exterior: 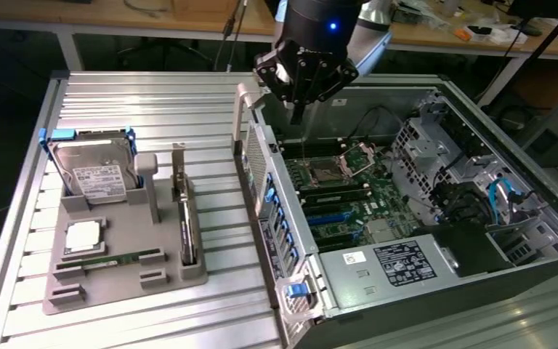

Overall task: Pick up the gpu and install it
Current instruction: 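Reach for the gpu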

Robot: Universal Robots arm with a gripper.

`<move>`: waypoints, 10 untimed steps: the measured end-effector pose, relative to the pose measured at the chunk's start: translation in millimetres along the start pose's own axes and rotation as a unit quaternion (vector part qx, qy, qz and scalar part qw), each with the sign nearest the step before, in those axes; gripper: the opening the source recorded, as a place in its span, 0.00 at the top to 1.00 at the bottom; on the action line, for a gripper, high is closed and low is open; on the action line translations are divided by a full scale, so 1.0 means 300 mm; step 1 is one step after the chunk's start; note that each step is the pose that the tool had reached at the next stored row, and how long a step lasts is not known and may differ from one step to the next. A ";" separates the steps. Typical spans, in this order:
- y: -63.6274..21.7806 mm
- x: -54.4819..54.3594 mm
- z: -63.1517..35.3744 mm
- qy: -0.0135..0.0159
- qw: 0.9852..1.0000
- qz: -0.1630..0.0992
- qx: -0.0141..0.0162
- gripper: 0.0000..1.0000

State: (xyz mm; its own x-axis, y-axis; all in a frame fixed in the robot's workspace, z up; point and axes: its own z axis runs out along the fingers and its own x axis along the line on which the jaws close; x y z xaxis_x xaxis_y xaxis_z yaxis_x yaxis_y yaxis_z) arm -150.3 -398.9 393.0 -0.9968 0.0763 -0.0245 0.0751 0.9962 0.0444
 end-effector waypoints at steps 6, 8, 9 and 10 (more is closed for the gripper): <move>-0.002 0.022 0.000 0.000 1.000 0.000 0.000 0.89; -0.002 0.029 0.000 0.000 1.000 0.000 0.000 0.89; -0.002 0.031 0.000 0.000 1.000 0.000 0.000 0.89; -0.003 0.034 -0.001 0.000 1.000 0.000 0.000 0.89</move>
State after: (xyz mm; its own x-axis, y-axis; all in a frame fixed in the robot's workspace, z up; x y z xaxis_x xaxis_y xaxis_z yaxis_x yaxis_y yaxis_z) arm -160.4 -398.9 392.9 -0.9968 0.0762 -0.0244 0.0750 0.9962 0.0444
